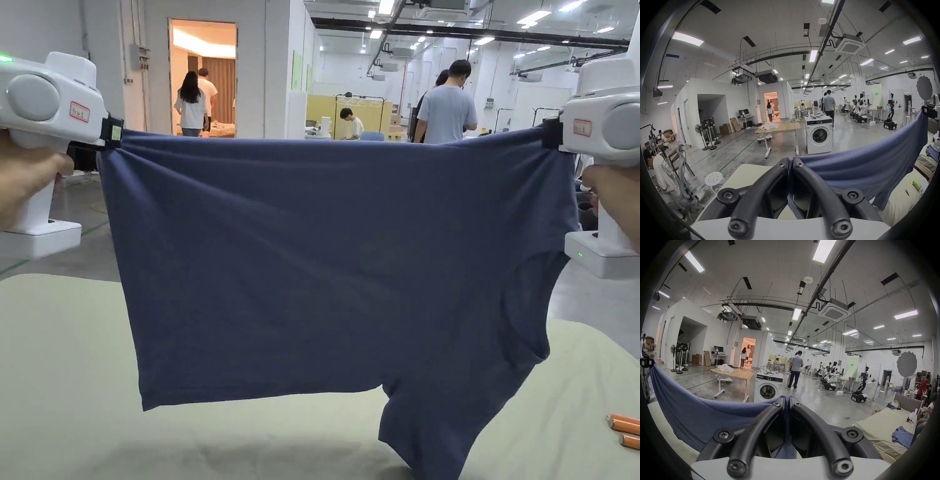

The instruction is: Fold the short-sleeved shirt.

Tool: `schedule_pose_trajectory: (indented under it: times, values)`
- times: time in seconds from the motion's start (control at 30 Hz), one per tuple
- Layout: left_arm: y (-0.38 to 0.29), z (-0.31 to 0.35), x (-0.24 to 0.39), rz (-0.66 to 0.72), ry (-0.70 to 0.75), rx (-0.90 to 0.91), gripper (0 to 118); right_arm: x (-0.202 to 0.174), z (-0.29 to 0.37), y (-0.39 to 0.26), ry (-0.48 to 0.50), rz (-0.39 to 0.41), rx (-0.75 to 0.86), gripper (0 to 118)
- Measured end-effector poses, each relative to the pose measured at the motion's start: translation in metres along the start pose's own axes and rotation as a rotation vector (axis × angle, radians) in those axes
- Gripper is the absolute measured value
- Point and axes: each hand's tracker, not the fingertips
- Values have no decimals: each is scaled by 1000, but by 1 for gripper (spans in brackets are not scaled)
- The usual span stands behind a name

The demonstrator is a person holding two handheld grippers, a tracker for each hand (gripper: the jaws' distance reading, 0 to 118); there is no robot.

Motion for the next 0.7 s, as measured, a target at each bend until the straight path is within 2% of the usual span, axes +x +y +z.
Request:
schedule_pose_trajectory:
  times: [0.27,0.4,0.7]
  values:
    - [-76,-1,3,11,-34,-61,0,-6,9,-70,15,0,-82,3]
    - [-118,15,4,32,-59,-96,0,-10,33,-108,26,25,-135,3]
    - [-176,88,-8,74,-112,-83,0,-4,134,-160,41,13,-171,3]
